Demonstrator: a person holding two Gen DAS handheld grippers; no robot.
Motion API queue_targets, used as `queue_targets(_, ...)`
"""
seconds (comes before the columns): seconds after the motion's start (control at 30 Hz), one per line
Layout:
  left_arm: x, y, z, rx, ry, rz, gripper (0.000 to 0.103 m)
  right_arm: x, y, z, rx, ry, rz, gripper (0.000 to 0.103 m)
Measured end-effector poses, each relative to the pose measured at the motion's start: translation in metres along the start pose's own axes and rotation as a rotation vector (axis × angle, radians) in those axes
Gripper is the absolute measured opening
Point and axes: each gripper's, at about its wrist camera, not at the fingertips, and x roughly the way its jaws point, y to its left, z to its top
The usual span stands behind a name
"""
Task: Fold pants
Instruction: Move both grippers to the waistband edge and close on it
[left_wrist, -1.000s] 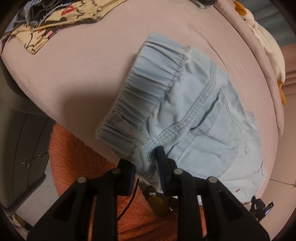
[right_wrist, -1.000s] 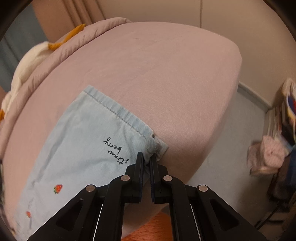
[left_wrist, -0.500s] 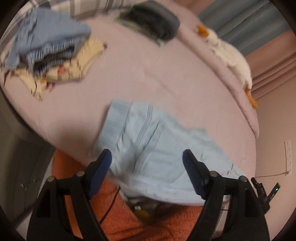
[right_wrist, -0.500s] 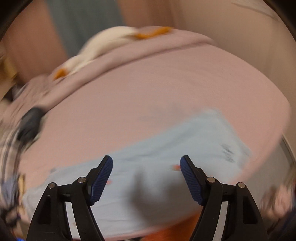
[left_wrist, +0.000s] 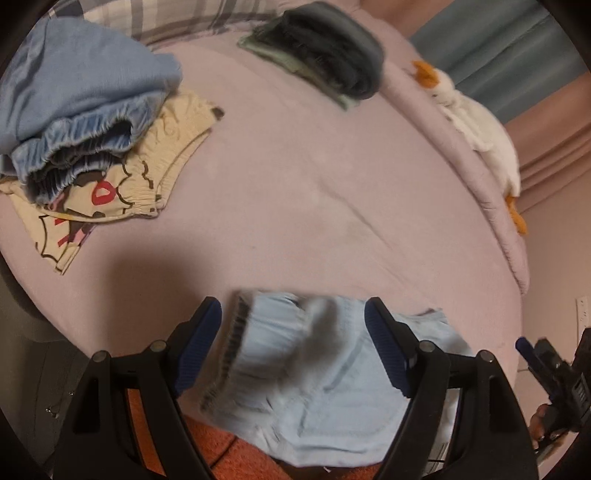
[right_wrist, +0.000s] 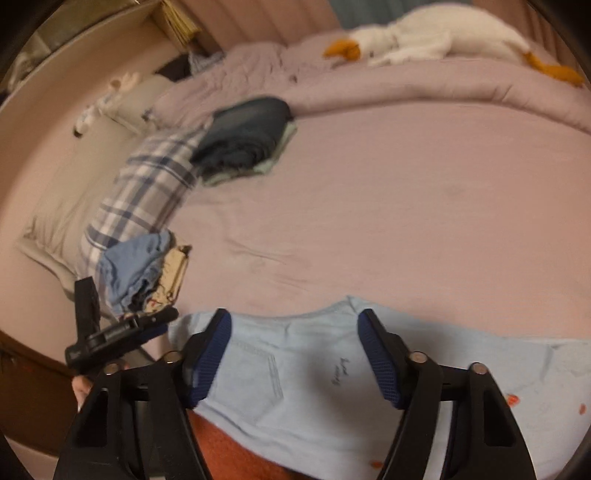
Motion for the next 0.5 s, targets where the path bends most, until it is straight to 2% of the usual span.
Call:
queue_targets(0.07, 0.011, 0.006, -0.001, -0.02, 0.034, 0.005, 0.076, 0.033, -0.001, 0.008, 0.053, 0.073, 0.007, 0.057)
queue_targets(0.13, 0.024, 0.015, -0.006, -0.061, 0.069, 0.003, 0.069, 0.06, -0.007, 0.007, 0.08, 0.119, -0.027, 0.056)
queue_targets(0.2, 0.03, 0.021, -0.013, -0.078, 0.089, -0.029, 0.056, 0.082, -0.008, 0.005, 0.079, 0.147, -0.079, 0.056)
queue_targets(0.23, 0.03, 0.023, -0.018, -0.071, 0.075, -0.007, 0.047, 0.09, -0.011, 0.003, 0.062, 0.176, -0.101, 0.056)
queue_targets(0.3, 0.025, 0.022, -0.023, -0.032, 0.05, 0.002, 0.039, 0.103, -0.017, 0.001, 0.05, 0.201, -0.173, 0.056)
queue_targets(0.37, 0.015, 0.021, -0.028, -0.009, 0.04, -0.006, 0.037, 0.109, -0.023, -0.003, 0.044, 0.211, -0.196, 0.054)
queue_targets(0.43, 0.01, 0.023, -0.033, -0.004, 0.034, -0.007, 0.036, 0.115, -0.025, -0.006, 0.05, 0.236, -0.17, 0.037)
queue_targets(0.47, 0.01, 0.024, -0.036, 0.002, 0.034, 0.001, 0.036, 0.115, -0.027, -0.009, 0.043, 0.243, -0.162, 0.021)
queue_targets(0.5, 0.01, 0.024, -0.038, 0.014, 0.027, 0.012, 0.036, 0.113, -0.026, -0.011, 0.025, 0.234, -0.159, 0.01)
